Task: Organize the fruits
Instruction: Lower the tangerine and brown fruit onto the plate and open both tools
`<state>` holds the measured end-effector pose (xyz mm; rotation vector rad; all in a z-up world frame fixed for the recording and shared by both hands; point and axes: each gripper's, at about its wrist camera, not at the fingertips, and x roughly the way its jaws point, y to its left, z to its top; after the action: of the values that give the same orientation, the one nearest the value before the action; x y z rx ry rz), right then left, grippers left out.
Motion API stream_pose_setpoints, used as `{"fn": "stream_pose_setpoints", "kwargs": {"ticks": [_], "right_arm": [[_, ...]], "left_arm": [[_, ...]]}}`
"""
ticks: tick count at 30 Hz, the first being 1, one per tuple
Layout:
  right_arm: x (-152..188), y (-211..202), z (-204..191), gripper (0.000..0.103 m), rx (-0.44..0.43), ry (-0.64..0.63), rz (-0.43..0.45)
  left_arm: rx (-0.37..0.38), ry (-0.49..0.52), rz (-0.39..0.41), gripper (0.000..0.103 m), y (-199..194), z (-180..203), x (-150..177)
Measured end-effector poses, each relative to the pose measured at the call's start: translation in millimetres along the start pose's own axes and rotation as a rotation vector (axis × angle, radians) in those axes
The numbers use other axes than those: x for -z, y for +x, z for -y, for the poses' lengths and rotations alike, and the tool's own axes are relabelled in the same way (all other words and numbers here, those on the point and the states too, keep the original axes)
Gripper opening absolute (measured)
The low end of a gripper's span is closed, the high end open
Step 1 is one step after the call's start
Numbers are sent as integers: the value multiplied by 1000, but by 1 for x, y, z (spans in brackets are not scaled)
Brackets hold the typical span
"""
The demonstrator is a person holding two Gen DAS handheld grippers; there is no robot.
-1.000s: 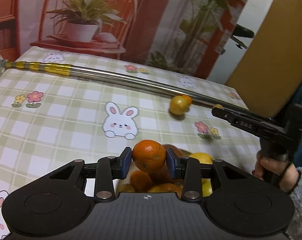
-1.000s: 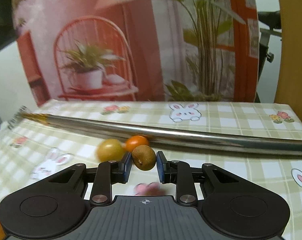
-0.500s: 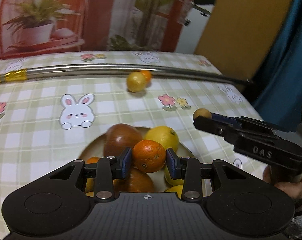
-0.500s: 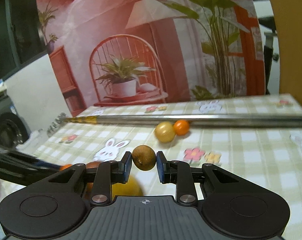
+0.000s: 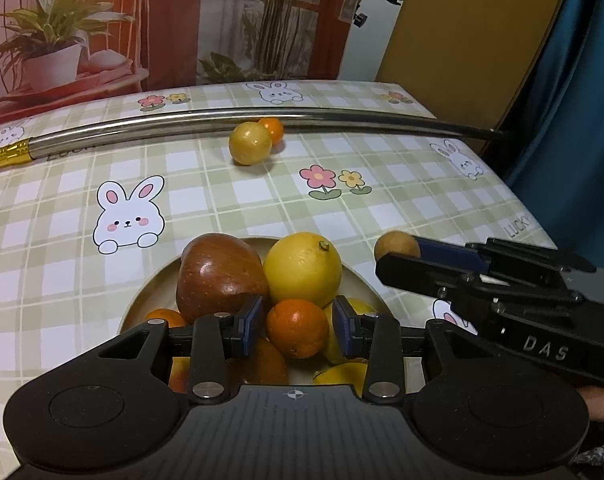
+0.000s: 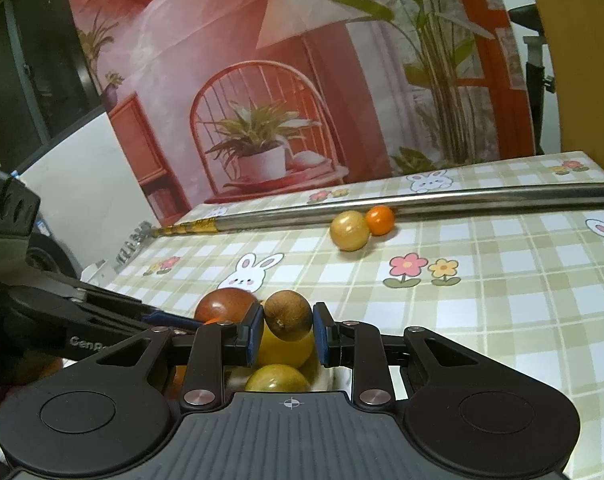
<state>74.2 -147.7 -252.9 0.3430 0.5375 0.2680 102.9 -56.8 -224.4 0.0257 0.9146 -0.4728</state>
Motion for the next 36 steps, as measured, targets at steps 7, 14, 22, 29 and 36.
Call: {"fn": "stream_pose_setpoints", "kwargs": {"ticks": [7, 14, 22, 29, 36], "right_arm": [[5, -2, -4, 24, -3, 2, -17], [9, 4, -22, 24, -36, -49, -62], [15, 14, -54, 24, -48, -146, -109], [20, 15, -64, 25, -7, -175, -146], [21, 17, -68, 26, 14, -187, -160]], "left_arm": [[-29, -124, 82, 41, -29, -17, 9], [-133, -216, 150, 41, -62, -41, 25], [-147, -257, 182, 46, -72, -49, 39], [-135, -264, 183, 47, -73, -53, 49], [-132, -282, 179, 46, -75, -57, 56]]}}
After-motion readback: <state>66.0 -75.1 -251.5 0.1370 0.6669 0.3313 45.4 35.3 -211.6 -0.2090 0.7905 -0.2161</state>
